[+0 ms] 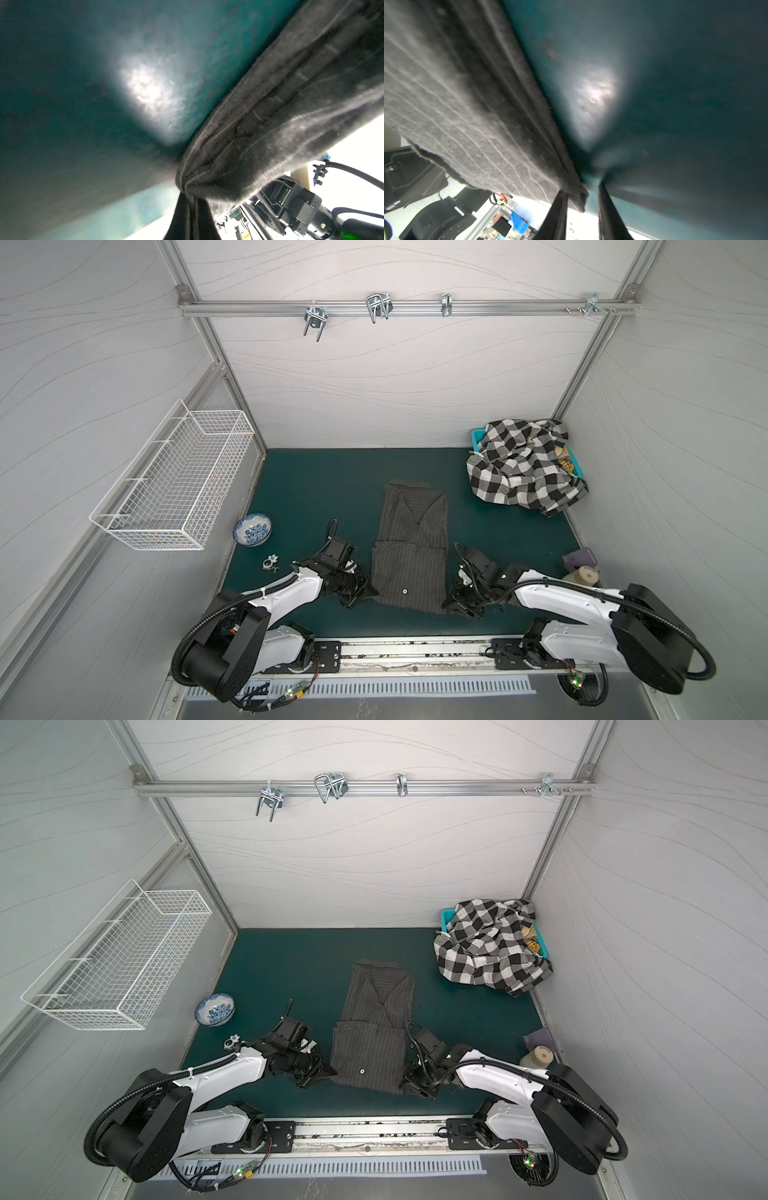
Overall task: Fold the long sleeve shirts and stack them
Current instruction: 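Pull the held near edge toward the robot with both grippers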
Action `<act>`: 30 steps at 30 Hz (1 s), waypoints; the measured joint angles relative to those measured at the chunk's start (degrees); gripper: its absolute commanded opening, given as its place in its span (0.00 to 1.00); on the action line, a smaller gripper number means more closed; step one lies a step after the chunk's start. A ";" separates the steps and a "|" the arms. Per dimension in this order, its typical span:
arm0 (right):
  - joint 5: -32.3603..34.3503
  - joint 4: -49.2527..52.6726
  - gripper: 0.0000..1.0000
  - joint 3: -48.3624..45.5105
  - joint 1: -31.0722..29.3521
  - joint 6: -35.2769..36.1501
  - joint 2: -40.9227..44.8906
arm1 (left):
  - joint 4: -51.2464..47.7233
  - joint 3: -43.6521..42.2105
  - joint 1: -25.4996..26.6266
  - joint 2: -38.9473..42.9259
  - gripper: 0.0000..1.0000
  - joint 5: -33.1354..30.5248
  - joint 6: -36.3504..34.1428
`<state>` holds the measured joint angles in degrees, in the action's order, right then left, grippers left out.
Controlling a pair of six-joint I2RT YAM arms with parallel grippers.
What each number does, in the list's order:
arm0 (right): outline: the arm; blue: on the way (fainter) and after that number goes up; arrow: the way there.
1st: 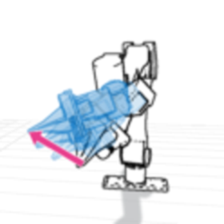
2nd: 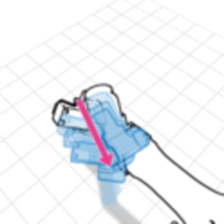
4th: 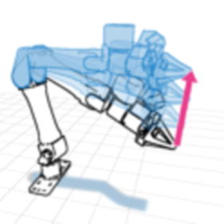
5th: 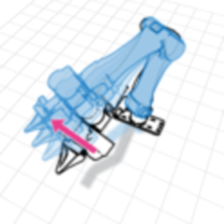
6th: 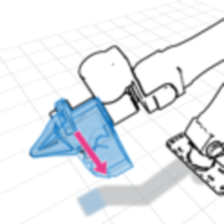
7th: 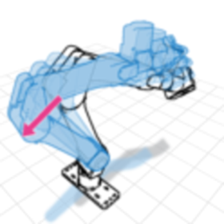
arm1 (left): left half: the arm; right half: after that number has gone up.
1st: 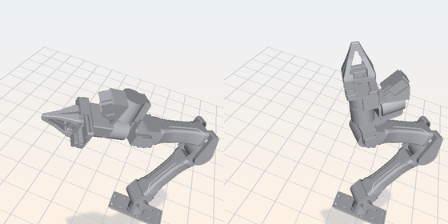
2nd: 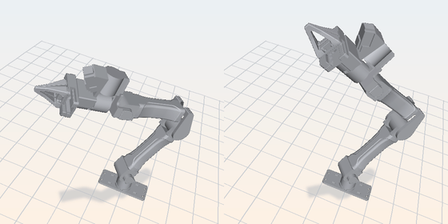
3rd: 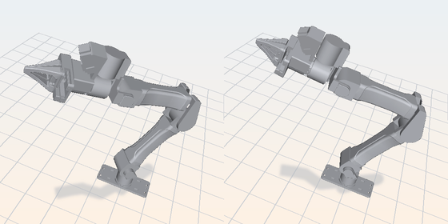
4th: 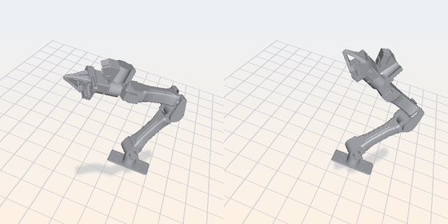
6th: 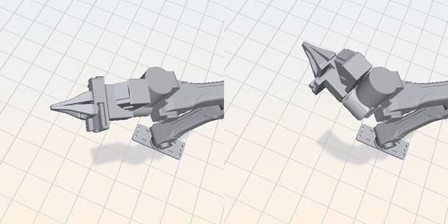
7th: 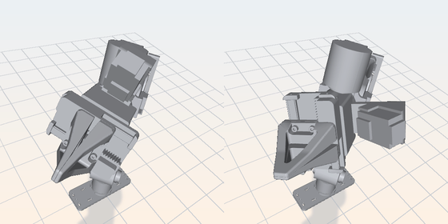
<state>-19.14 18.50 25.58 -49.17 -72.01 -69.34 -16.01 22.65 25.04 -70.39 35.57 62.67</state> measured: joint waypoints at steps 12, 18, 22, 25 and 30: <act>-0.24 -2.99 0.28 -0.61 -1.07 -0.63 -0.17 | 1.25 -0.79 0.00 -1.40 0.00 0.07 -0.92; -1.25 -5.22 0.33 -0.33 -1.07 -0.55 -1.57 | 1.27 -0.79 0.00 -1.44 0.00 0.04 -1.55; -1.49 -6.08 0.12 -0.35 -1.22 -0.79 -2.51 | 1.29 -0.79 0.00 -1.46 0.00 0.04 -2.08; -1.49 -6.19 0.04 -0.44 -1.42 -0.94 -3.06 | 1.49 -0.79 0.00 -1.77 0.00 0.04 -2.49; -0.52 -4.42 0.00 -0.02 -1.51 0.00 -1.81 | -0.28 0.42 0.20 -2.45 0.00 -0.42 -4.57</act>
<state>-19.66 14.09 25.56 -50.68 -72.01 -71.16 -16.29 23.07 25.23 -72.84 35.16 58.11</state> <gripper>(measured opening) 0.051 0.053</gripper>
